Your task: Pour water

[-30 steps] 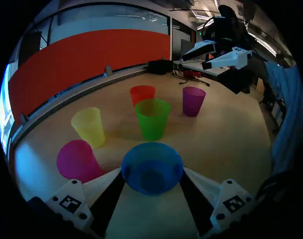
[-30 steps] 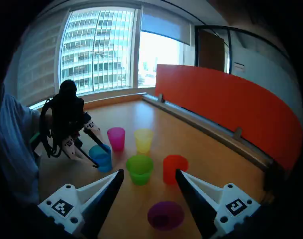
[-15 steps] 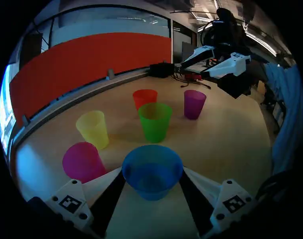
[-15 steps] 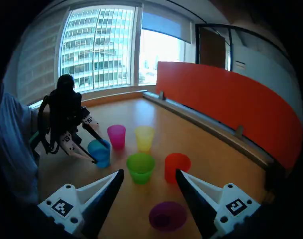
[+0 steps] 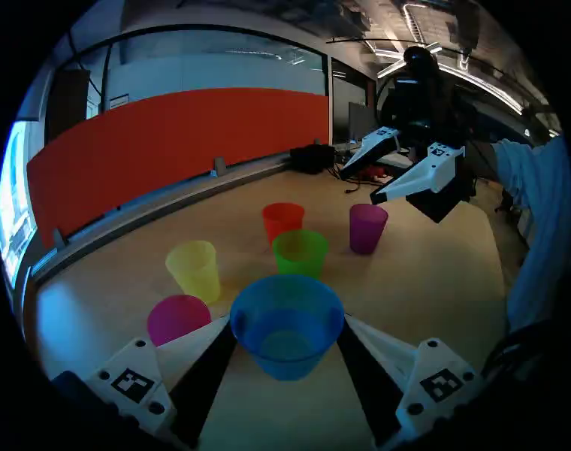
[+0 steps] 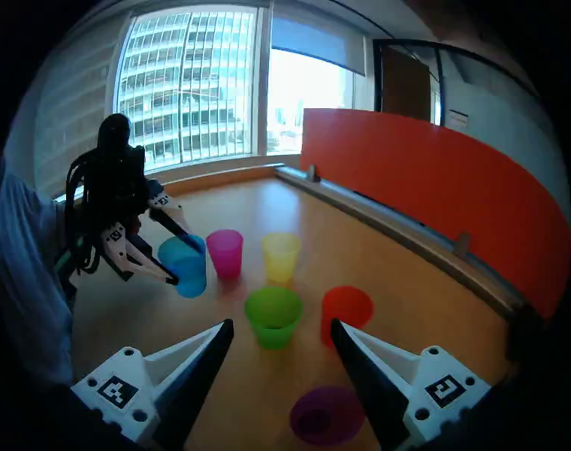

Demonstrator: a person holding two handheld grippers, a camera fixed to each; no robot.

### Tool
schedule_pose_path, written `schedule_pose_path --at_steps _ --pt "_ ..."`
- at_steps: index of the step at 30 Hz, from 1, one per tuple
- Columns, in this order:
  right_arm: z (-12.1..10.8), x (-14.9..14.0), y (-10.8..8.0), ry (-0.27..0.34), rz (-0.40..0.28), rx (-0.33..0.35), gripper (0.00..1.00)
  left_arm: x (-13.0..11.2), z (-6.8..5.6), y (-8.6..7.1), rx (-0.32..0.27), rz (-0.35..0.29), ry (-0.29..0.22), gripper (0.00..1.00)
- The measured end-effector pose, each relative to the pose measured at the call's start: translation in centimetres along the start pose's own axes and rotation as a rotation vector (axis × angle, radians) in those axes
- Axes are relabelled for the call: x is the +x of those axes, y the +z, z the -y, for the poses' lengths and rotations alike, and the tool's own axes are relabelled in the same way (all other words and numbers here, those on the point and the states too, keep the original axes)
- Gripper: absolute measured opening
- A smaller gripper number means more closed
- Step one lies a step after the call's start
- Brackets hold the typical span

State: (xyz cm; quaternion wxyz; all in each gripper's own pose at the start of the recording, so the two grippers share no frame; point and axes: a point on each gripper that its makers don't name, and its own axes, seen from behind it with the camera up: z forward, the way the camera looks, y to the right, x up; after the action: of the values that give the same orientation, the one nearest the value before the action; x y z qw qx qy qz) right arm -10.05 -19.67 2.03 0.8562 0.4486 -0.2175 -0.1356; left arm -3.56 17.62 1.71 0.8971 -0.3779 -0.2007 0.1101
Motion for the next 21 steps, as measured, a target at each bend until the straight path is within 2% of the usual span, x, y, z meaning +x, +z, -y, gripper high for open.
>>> schedule_pose_path --at_steps 12,21 --pt "0.4 -1.2 1.9 0.012 0.05 0.011 1.0 3.3 1.0 -2.1 0.031 -0.087 -0.004 0.87" --pt "0.3 -2.5 3.4 0.008 0.112 0.009 1.0 5.3 1.6 -3.7 0.058 -0.141 0.006 0.87"
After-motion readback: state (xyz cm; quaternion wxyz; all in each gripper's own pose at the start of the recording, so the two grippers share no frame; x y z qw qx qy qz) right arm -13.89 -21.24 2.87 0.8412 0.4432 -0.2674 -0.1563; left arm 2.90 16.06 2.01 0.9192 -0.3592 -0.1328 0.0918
